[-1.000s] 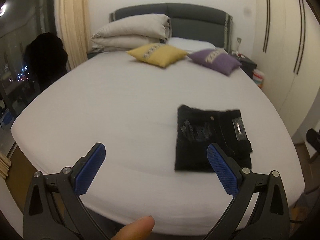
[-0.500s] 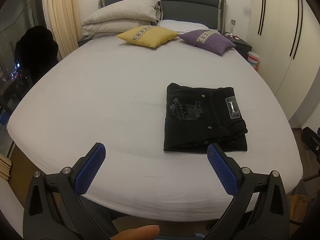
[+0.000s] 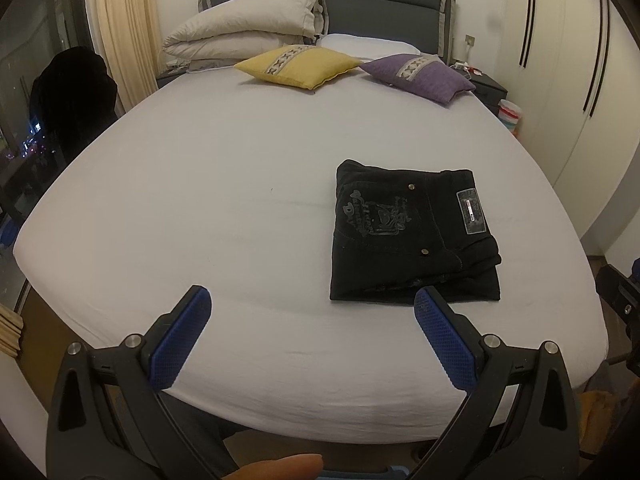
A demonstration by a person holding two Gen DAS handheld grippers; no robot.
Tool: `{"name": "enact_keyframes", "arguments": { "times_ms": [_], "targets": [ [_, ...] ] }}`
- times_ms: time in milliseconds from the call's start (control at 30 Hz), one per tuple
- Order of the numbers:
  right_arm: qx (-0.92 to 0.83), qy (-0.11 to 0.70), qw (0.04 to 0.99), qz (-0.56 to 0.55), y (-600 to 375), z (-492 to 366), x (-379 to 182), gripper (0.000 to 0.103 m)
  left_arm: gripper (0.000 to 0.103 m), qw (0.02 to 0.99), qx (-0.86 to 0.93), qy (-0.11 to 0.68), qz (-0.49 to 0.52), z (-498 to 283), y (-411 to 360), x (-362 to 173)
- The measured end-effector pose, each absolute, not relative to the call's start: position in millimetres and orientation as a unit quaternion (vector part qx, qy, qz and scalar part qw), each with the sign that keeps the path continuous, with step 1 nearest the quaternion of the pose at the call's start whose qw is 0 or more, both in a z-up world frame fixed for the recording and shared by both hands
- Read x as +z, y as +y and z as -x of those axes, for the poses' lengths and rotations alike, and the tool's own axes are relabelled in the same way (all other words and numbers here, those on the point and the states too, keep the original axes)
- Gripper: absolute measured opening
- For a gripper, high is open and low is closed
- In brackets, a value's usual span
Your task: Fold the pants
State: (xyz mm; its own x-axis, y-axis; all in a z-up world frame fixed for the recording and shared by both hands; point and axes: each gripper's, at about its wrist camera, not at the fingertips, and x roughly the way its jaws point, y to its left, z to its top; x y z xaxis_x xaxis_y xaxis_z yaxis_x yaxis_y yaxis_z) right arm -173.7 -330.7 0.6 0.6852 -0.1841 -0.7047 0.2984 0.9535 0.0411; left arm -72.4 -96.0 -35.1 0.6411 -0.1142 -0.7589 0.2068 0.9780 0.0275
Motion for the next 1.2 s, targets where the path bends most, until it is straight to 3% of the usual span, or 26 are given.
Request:
{"name": "enact_keyframes", "arguments": {
  "times_ms": [1200],
  "targets": [
    [-0.127,0.386,0.911,-0.069,-330.4,175.3,-7.6,0.103,0.103,0.899,-0.088,0.424,-0.057,68.8,-98.5,-45.5]
  ]
}}
